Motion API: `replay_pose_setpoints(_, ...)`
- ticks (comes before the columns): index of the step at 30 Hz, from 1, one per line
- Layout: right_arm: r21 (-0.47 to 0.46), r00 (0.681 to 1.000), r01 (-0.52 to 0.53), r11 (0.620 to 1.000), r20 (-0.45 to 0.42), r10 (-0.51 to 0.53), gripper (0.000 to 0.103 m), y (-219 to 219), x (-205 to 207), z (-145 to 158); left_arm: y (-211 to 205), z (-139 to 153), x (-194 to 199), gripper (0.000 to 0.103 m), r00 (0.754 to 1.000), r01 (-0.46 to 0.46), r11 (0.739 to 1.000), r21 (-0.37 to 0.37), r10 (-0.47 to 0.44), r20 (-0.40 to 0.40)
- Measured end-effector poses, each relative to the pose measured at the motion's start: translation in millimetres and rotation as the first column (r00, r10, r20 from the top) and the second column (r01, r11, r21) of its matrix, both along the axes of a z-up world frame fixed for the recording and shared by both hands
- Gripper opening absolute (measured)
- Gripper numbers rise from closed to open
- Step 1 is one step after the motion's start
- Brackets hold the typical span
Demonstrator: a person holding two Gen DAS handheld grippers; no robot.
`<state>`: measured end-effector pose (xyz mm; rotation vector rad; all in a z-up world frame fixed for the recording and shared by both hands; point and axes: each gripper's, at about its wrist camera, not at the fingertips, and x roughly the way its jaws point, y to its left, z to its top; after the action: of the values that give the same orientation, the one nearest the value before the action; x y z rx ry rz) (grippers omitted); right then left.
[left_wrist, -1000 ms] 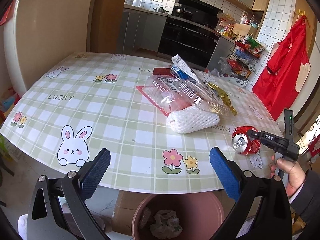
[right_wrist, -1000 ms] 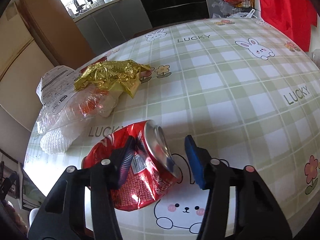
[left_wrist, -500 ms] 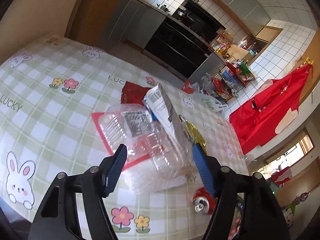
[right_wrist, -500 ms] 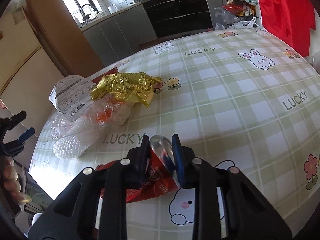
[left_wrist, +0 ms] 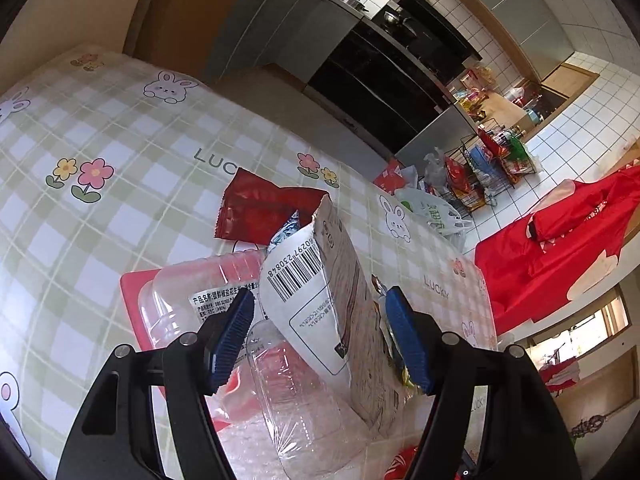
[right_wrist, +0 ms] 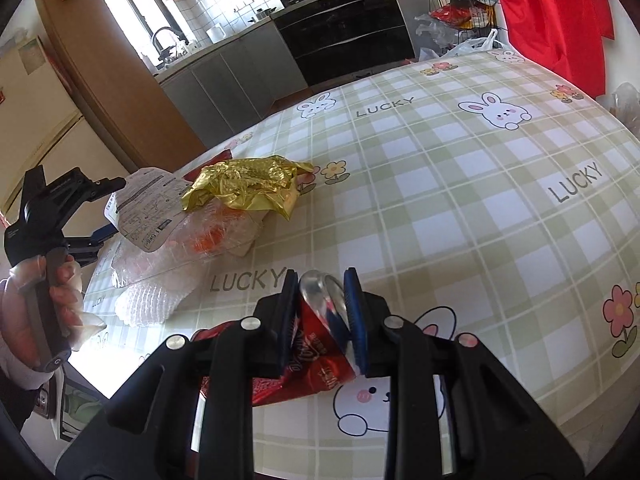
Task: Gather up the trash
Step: 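Grasp the paper label card with the left gripper while the right gripper lifts the can, then carry can and card over the pink bin and open both grippers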
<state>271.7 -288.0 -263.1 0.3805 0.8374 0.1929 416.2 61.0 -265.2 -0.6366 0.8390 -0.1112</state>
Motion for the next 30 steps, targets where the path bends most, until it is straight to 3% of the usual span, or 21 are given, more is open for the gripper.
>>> replay_pose_setpoints(3,-0.008,1.000,0.001,1.000,-0.001,-0.001,0.027,0.3,-2.6,0.0,-1.2,-4.0,3.1,0.033,1.000,-0.001,1.000,0.027,0.001,-0.018)
replay_pose_setpoints(5,0.002,1.000,0.006,1.000,0.004,-0.006,0.027,0.3,-5.1,1.4,-1.0,1.8,-1.3,0.011,1.000,0.013,0.999,0.038,-0.014,0.023)
replay_pose_setpoints(10,0.011,1.000,0.003,1.000,0.018,-0.003,0.027,2.5,-7.3,5.5,-8.0,32.5,-16.0,0.008,0.991,0.060,0.992,0.107,-0.073,0.116)
replay_pose_setpoints(18,0.019,0.998,-0.017,1.000,0.069,0.015,0.027,14.2,-15.4,29.7,-10.6,104.6,-48.6,0.007,0.952,0.067,0.982,0.174,-0.115,0.283)
replay_pose_setpoints(25,-0.005,0.983,-0.068,0.998,0.172,0.068,0.027,33.7,-37.6,71.9,-6.6,162.3,-118.7,0.007,0.901,0.066,0.964,0.258,-0.169,0.400)
replay_pose_setpoints(30,-0.024,0.966,-0.113,0.993,0.231,0.116,0.027,52.7,-70.1,100.5,4.7,189.2,-190.3,0.007,0.879,0.041,0.952,0.305,-0.179,0.441)
